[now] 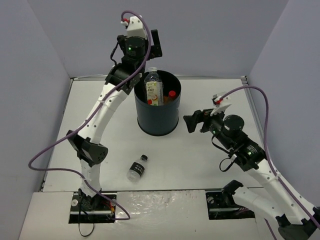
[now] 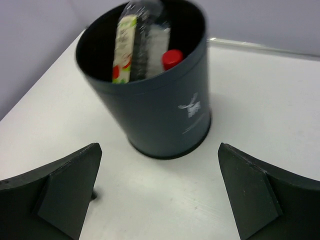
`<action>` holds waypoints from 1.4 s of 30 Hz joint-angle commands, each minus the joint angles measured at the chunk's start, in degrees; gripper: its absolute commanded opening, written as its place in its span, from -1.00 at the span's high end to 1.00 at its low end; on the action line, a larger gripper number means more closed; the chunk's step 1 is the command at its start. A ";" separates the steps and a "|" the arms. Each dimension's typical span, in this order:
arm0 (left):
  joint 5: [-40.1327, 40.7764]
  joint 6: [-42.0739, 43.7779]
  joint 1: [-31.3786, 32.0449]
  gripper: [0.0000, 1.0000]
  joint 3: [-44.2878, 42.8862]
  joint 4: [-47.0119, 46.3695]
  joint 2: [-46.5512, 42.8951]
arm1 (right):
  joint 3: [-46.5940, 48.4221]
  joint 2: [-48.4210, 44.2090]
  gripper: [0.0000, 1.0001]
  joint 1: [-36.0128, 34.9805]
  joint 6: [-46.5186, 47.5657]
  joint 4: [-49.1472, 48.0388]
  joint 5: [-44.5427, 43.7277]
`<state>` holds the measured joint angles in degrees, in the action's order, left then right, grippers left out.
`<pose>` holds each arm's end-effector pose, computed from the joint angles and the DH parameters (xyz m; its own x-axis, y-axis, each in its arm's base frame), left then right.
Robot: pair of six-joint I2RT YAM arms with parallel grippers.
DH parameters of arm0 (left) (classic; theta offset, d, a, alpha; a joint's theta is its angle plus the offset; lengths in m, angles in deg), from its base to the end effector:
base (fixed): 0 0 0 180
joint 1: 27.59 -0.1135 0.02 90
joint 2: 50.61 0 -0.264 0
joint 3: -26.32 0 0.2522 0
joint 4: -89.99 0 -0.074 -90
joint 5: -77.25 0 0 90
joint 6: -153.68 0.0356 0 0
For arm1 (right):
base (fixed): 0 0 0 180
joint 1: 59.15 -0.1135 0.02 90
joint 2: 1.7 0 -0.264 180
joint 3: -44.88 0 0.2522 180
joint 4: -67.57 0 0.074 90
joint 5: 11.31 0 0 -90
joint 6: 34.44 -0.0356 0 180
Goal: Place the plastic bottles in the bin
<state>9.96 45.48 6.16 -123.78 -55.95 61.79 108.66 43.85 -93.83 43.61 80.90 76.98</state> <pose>0.3625 -0.2257 0.5186 -0.0099 -0.3399 -0.9404 0.1990 0.9210 -0.3350 0.1518 0.1037 0.3902 -0.0440 0.2212 -0.9742 -0.5470 0.8107 0.2088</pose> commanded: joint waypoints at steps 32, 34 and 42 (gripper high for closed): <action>9.25 -15.72 -19.10 -0.94 74.32 15.79 -58.00 | 14.99 62.32 -0.27 -40.37 -56.15 0.25 -26.92; 8.79 -15.80 -19.40 -0.94 74.86 15.58 -58.49 | 13.39 60.25 0.13 -40.38 -56.25 0.25 -28.65; 5.17 -15.72 -19.49 -0.94 77.47 13.75 -61.56 | 17.88 42.81 0.68 -39.12 -34.44 2.01 -39.42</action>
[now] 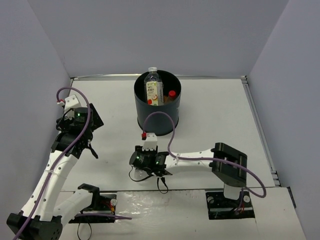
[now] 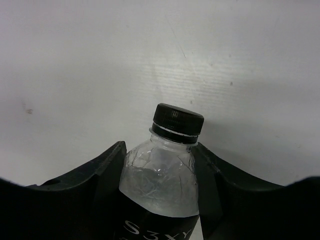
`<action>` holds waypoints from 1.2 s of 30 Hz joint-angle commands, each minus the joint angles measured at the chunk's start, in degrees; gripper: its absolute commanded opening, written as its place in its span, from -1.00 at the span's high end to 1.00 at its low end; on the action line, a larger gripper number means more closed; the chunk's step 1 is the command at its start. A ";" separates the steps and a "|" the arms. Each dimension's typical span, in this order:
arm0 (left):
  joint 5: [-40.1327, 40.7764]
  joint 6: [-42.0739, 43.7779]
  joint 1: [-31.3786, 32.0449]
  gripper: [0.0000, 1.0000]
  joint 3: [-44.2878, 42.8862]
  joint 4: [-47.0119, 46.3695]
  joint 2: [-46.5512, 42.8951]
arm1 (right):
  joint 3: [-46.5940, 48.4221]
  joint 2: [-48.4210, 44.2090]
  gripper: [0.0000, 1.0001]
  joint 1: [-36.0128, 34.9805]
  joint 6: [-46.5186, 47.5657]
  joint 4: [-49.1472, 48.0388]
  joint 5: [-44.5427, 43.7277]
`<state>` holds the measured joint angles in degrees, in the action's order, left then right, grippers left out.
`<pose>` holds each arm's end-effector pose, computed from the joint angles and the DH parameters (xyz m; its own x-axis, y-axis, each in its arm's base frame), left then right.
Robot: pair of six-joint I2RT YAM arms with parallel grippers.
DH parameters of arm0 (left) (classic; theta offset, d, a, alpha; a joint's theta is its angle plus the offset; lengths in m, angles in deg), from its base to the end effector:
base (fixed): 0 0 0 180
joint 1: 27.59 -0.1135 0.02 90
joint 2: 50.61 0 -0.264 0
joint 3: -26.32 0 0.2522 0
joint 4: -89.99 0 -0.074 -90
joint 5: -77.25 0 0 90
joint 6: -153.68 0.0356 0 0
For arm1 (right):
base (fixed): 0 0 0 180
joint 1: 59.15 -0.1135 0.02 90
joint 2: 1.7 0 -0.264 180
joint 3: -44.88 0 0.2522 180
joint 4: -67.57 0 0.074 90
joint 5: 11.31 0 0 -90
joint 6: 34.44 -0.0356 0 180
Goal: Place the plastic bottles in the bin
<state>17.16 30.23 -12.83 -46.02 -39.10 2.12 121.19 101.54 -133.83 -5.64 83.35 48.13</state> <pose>0.1856 -0.0306 0.3538 -0.3138 -0.4114 -0.8557 -0.4364 0.8629 -0.2548 0.1184 0.3639 0.1853 -0.7276 0.2000 -0.6562 -0.1955 0.8565 0.4778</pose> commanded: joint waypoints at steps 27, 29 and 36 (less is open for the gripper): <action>-3.29 1.37 -0.70 -0.94 2.08 -6.74 -4.30 | 34.26 -7.19 -0.86 41.81 48.31 -5.39 17.76; -3.42 1.37 -0.70 -0.94 1.98 -6.78 -4.26 | 33.96 -9.19 -1.00 41.89 48.01 -5.40 14.32; -3.23 1.72 -0.70 -0.94 1.98 -6.91 -3.86 | 33.60 -15.61 -1.00 44.15 48.46 -3.86 8.32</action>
<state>12.67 30.74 -13.11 -42.88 -43.50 -1.97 153.54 93.22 -91.78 42.18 82.41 61.56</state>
